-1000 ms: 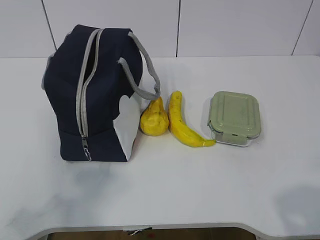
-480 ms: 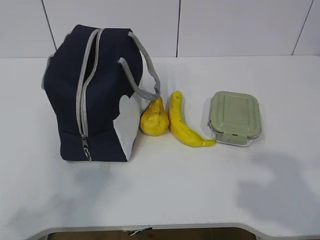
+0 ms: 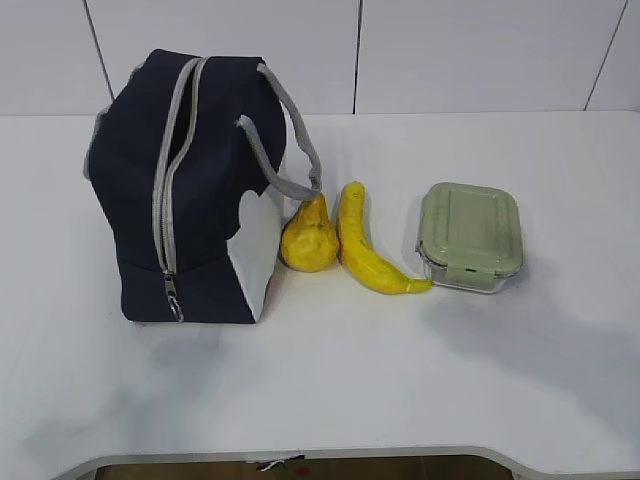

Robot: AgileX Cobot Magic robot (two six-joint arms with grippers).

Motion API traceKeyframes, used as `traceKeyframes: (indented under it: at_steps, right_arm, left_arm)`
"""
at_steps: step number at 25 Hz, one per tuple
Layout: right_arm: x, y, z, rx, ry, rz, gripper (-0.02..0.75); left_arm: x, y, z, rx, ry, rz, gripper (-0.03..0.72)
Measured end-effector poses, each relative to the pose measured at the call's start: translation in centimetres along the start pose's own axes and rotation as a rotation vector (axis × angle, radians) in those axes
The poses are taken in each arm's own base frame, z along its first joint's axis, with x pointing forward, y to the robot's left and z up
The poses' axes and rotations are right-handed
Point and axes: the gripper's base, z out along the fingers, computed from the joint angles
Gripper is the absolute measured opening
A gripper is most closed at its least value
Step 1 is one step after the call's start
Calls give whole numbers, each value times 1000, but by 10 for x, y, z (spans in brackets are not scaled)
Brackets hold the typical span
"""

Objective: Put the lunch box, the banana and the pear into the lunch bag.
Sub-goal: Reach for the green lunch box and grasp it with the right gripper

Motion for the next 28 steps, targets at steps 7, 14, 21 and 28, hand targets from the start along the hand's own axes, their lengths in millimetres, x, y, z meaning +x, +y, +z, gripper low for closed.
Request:
traceKeyframes:
  at_steps: [7, 14, 21, 28]
  right_arm:
    - [-38, 3, 27, 114, 67, -26, 478]
    - [-72, 7, 68, 176, 148, -21, 454]
    - [-97, 9, 98, 212, 213, -27, 401]
    - [-116, -12, 107, 252, 225, 18, 393]
  left_arm:
    - [-1, -3, 0, 31, -12, -16, 227]
    - [-1, -3, 0, 33, -12, -17, 227]
    - [-1, -3, 0, 33, -14, -17, 227]
    - [-1, -3, 0, 33, -14, -17, 227]
